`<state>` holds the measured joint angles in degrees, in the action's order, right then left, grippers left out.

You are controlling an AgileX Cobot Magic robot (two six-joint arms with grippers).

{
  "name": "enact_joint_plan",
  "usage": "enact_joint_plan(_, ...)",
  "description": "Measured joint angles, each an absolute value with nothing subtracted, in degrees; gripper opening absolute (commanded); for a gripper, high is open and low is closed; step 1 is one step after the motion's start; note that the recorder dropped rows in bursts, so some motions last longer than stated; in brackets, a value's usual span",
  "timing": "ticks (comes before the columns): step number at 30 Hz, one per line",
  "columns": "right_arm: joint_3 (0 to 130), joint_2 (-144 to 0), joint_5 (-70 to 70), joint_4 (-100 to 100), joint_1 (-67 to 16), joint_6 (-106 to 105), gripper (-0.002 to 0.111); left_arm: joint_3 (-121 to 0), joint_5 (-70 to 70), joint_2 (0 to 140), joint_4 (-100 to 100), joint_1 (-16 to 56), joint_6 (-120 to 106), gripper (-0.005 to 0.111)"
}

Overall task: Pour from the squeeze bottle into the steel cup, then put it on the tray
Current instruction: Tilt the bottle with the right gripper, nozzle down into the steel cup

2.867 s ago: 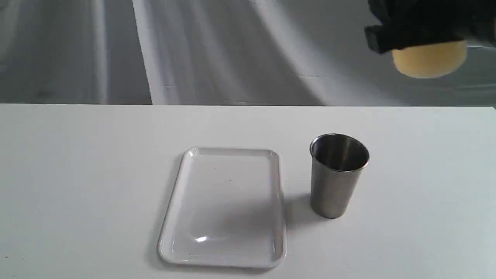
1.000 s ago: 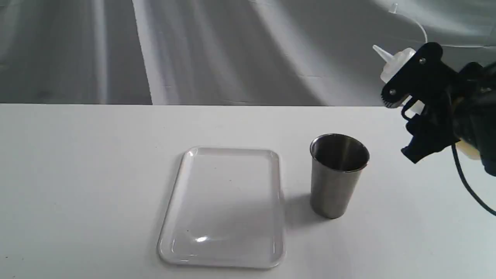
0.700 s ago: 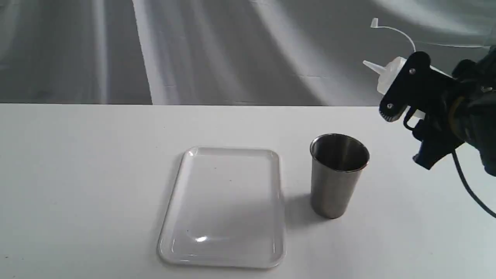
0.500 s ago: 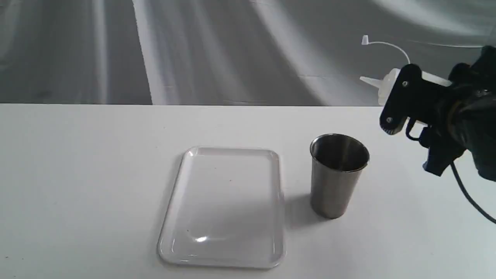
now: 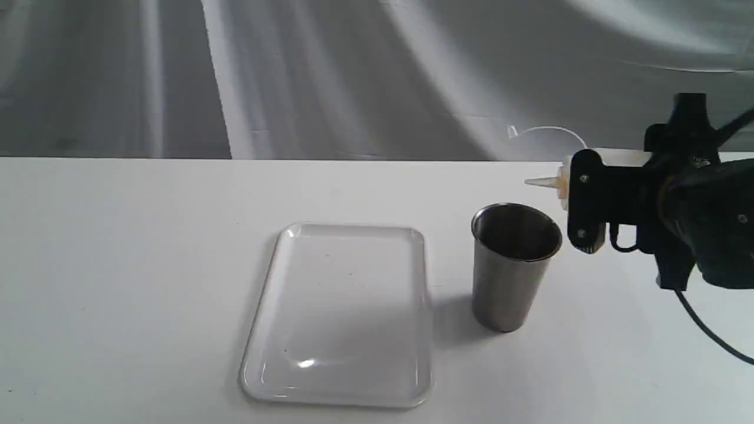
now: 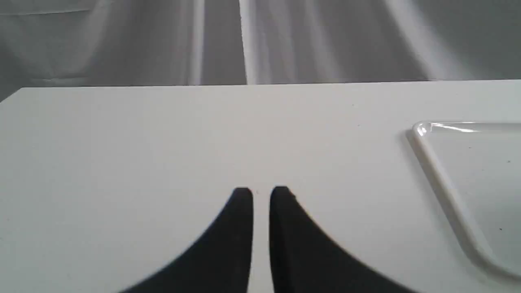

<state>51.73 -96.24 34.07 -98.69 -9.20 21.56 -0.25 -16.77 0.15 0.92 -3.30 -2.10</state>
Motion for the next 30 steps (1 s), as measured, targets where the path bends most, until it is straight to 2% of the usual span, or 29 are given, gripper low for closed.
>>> enact_joint_plan(30, 55.66, -96.40, 34.68, -99.06, -9.20, -2.00, 0.000, -0.26, -16.77, 0.15, 0.92, -3.30, -2.10, 0.008)
